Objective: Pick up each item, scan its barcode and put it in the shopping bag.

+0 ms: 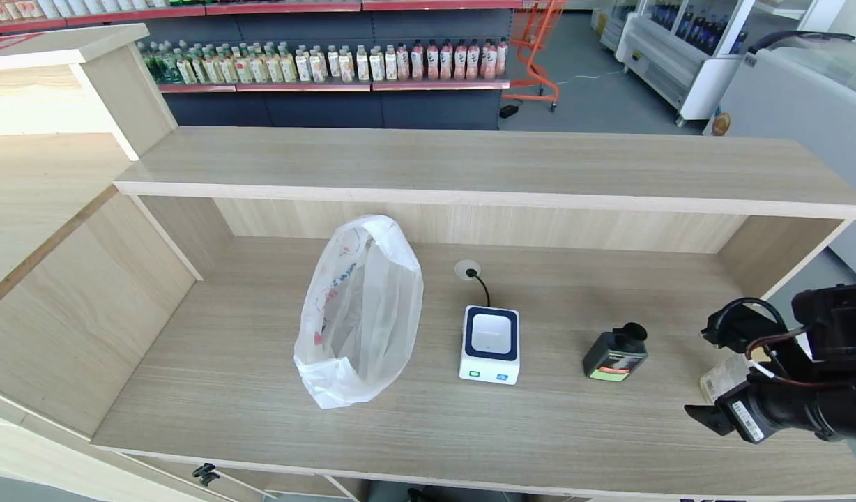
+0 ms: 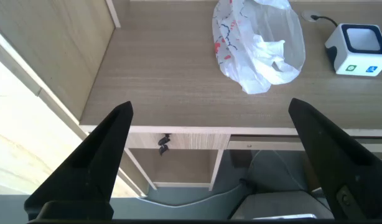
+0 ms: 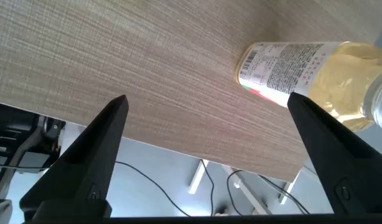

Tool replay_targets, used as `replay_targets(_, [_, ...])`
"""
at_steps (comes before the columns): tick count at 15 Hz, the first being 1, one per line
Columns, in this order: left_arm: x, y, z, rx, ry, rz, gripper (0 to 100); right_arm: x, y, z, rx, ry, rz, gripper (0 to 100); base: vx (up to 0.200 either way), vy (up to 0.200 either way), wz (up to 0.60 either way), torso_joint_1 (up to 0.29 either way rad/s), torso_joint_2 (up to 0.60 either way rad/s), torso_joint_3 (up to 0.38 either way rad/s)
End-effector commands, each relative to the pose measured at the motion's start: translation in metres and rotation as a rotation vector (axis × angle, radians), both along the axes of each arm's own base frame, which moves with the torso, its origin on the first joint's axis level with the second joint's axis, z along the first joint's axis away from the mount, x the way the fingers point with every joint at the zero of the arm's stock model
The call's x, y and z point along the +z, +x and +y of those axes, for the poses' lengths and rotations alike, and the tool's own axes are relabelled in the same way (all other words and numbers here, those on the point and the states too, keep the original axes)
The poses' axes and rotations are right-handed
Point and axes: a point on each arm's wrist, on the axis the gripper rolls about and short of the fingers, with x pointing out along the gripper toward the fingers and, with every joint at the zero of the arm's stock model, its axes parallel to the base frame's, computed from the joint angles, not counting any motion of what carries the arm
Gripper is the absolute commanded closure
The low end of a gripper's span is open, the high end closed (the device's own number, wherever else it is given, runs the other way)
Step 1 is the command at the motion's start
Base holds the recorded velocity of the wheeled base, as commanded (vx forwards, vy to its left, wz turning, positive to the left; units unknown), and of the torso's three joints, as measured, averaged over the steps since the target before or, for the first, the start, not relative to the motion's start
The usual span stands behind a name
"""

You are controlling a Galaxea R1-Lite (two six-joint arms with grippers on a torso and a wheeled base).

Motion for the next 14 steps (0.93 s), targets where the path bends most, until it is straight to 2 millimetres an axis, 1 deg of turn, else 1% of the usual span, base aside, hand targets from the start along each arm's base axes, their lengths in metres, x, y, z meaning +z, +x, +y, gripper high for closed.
replay_targets(1, [0.000, 0.000, 0.000, -0.001, 0.000, 0.002, 0, -0.021, 0.021, 0.002, 0.029, -0.020, 0.046, 0, 0.000, 0.000, 0.00, 0.000, 0.00, 0.000])
replay_targets(2, [0.000, 0.000, 0.000, 0.001, 0.000, 0.002, 0, -0.026, 0.032, 0.006, 0.054, -0.008, 0.035, 0, 0.000, 0.000, 0.00, 0.000, 0.00, 0.000])
replay_targets(5, [0.000, 0.000, 0.000, 0.001, 0.000, 0.002, 0, -0.032, 0.055, 0.017, 0.127, 0.030, 0.011, 0, 0.000, 0.000, 0.00, 0.000, 0.00, 0.000])
replay_targets(6, [0.000, 0.000, 0.000, -0.001, 0.000, 0.002, 0, -0.033, 0.061, 0.021, 0.146, 0.037, 0.002, 0, 0.000, 0.000, 0.00, 0.000, 0.00, 0.000])
replay_targets(7, [0.000, 0.000, 0.000, 0.001, 0.000, 0.002, 0, -0.033, 0.062, 0.021, 0.150, 0.040, 0.001, 0, 0.000, 0.000, 0.00, 0.000, 0.00, 0.000])
replay_targets(8, [0.000, 0.000, 0.000, -0.001, 0.000, 0.002, 0, -0.035, 0.072, 0.031, 0.192, 0.055, -0.029, 0, 0.000, 0.000, 0.00, 0.000, 0.00, 0.000])
replay_targets(9, [0.000, 0.000, 0.000, 0.001, 0.000, 0.002, 0, -0.035, 0.073, 0.031, 0.196, 0.057, -0.032, 0, 0.000, 0.000, 0.00, 0.000, 0.00, 0.000])
replay_targets(10, [0.000, 0.000, 0.000, 0.001, 0.000, 0.002, 0, -0.035, 0.084, 0.037, 0.219, 0.066, -0.057, 0, 0.000, 0.000, 0.00, 0.000, 0.00, 0.000])
replay_targets(11, [0.000, 0.000, 0.000, 0.001, 0.000, 0.002, 0, -0.036, 0.090, 0.040, 0.227, 0.067, -0.061, 0, 0.000, 0.000, 0.00, 0.000, 0.00, 0.000])
replay_targets(13, [0.000, 0.000, 0.000, 0.001, 0.000, 0.002, 0, -0.038, 0.100, 0.044, 0.237, 0.071, -0.070, 0, 0.000, 0.000, 0.00, 0.000, 0.00, 0.000])
replay_targets(14, [0.000, 0.000, 0.000, 0.001, 0.000, 0.002, 0, -0.039, 0.102, 0.045, 0.246, 0.077, -0.068, 0, 0.000, 0.000, 0.00, 0.000, 0.00, 0.000])
